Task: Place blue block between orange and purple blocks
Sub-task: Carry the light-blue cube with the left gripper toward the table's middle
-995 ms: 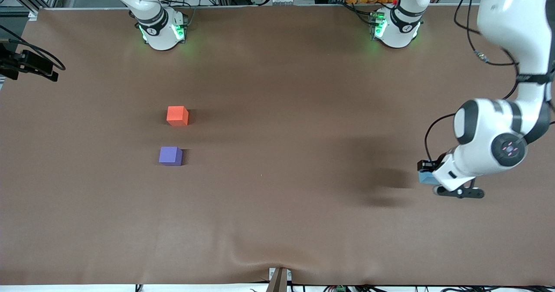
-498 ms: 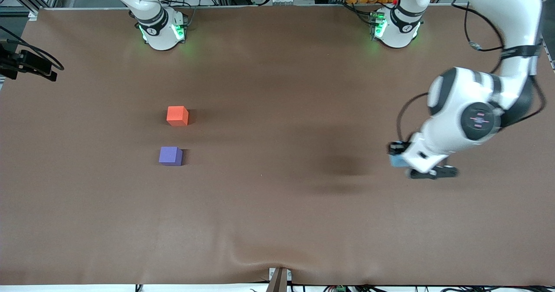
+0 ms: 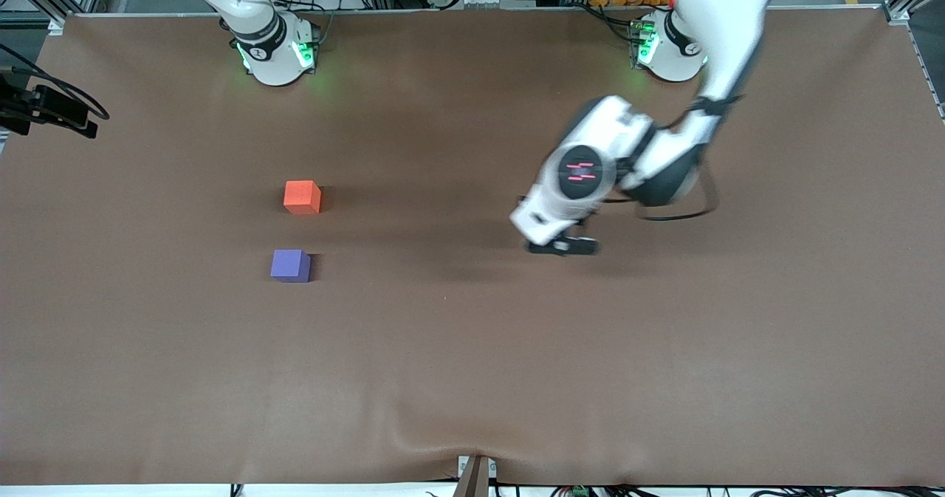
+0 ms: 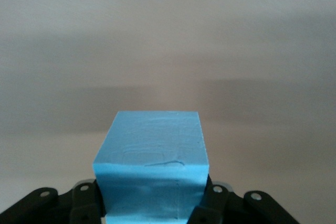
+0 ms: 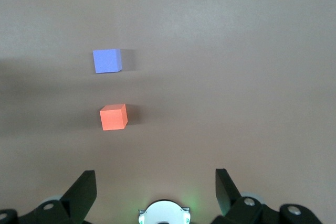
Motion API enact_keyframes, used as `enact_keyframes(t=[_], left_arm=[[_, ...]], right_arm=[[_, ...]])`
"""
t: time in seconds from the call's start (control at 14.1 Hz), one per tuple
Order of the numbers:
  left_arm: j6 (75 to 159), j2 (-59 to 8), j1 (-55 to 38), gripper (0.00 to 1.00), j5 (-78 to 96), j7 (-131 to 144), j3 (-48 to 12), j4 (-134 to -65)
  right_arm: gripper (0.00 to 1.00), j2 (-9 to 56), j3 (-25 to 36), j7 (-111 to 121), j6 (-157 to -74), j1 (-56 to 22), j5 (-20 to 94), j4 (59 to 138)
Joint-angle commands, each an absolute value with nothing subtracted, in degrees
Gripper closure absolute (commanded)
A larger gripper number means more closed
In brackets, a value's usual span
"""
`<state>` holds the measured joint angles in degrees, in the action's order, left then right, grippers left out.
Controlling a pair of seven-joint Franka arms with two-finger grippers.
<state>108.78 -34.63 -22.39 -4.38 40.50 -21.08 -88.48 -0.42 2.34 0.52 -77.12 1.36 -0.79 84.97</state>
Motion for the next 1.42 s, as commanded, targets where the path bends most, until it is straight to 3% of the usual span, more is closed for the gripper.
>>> enact_keyframes(t=[0.0,0.21,0.28,0.5,0.57,0.64,0.71,1.07,1.35], left_arm=[[107.93,-42.96,-28.19,0.96,-4.40,45.08,-20.13,-78.51],[112.65,-46.66,-32.15,0.95,-4.13,47.71,-19.95,-75.76],[116.24,-48.06,-33.12,0.86,-4.13,50.51,-19.95,-75.76],[120.59,-50.45,-35.77,0.76,-4.48,51.86,-18.47,-75.94],[120.59,-50.28,-36.38,0.64,-4.48,51.86,-18.02,-76.02],[120.59,-50.36,-36.47,0.37,-4.48,52.12,-17.93,-76.03],[120.59,-50.36,-36.82,0.00,-4.66,52.64,-17.93,-76.20],[115.42,-46.16,-37.53,0.00,-5.01,52.65,-17.67,-76.64],[106.11,-33.96,-32.72,0.00,-5.01,52.65,-17.67,-76.99]], right_arm=[[0.00,-0.62,2.11,0.53,-76.55,1.85,0.26,84.73],[0.00,-0.53,2.02,0.53,-76.55,2.02,0.26,84.73],[0.00,-0.53,2.11,0.53,-76.55,2.11,0.26,84.73],[0.00,-0.53,2.11,0.53,-76.64,2.11,0.35,84.81],[0.00,-0.53,2.11,0.53,-76.55,2.02,0.35,84.73],[0.00,-0.53,2.11,0.53,-76.55,2.02,0.35,84.73],[0.00,-0.53,2.11,0.53,-76.55,1.93,0.35,84.73],[0.00,1.48,1.76,0.97,-76.47,1.23,0.26,84.81],[0.00,5.08,1.41,1.05,-76.91,-6.14,-0.88,84.29]])
